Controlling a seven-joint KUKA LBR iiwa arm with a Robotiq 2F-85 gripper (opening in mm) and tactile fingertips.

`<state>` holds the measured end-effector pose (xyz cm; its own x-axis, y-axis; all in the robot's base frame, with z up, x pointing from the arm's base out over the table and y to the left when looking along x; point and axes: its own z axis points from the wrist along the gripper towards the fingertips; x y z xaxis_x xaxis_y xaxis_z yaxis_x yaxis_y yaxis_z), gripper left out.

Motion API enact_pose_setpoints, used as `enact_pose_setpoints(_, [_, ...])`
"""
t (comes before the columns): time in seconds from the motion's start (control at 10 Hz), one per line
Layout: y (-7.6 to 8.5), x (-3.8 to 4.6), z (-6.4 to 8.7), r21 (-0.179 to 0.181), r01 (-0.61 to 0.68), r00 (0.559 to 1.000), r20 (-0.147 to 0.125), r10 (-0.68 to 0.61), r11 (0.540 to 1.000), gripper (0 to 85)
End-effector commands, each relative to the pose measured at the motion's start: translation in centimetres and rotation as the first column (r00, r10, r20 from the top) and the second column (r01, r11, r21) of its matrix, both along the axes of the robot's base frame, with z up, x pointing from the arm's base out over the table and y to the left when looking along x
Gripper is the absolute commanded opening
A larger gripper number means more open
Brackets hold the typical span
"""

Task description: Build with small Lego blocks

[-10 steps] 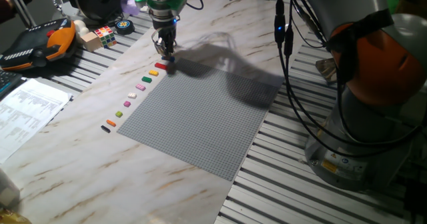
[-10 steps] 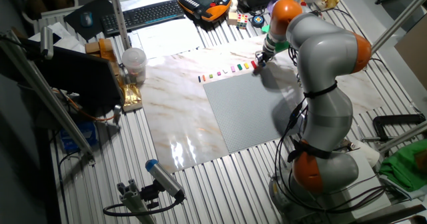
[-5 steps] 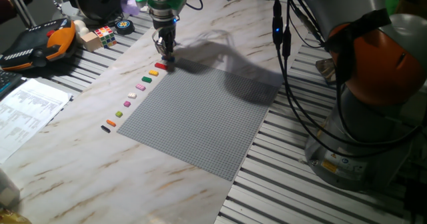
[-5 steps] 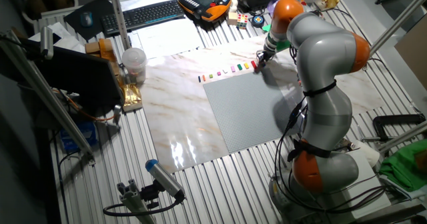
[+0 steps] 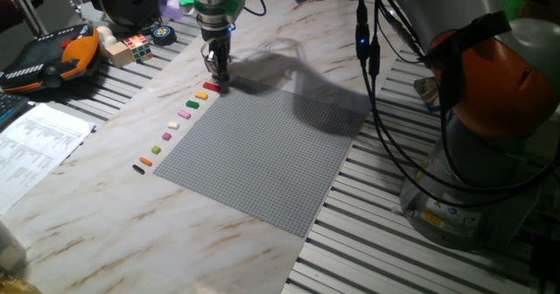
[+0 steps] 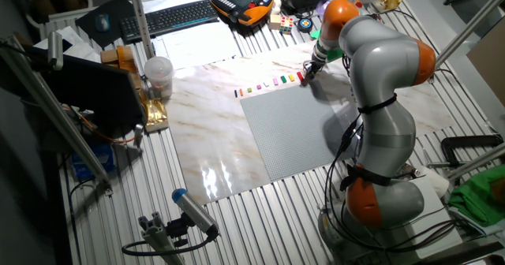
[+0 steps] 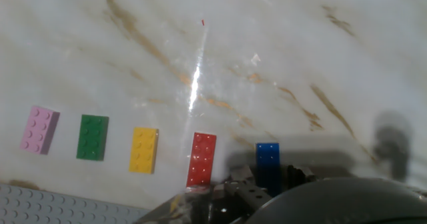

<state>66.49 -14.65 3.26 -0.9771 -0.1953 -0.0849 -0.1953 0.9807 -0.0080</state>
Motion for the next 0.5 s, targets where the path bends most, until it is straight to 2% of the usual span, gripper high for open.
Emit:
enact_pose_setpoints(0.0, [0.0,0.01,-0.08,0.001,0.0,1.0,0.0,0.0,1.0,35.3])
enact_pose_setpoints(0.4, [-0.01,0.01,-0.51,0.007,0.002,1.0,-0.003,-0.002,1.0,34.3])
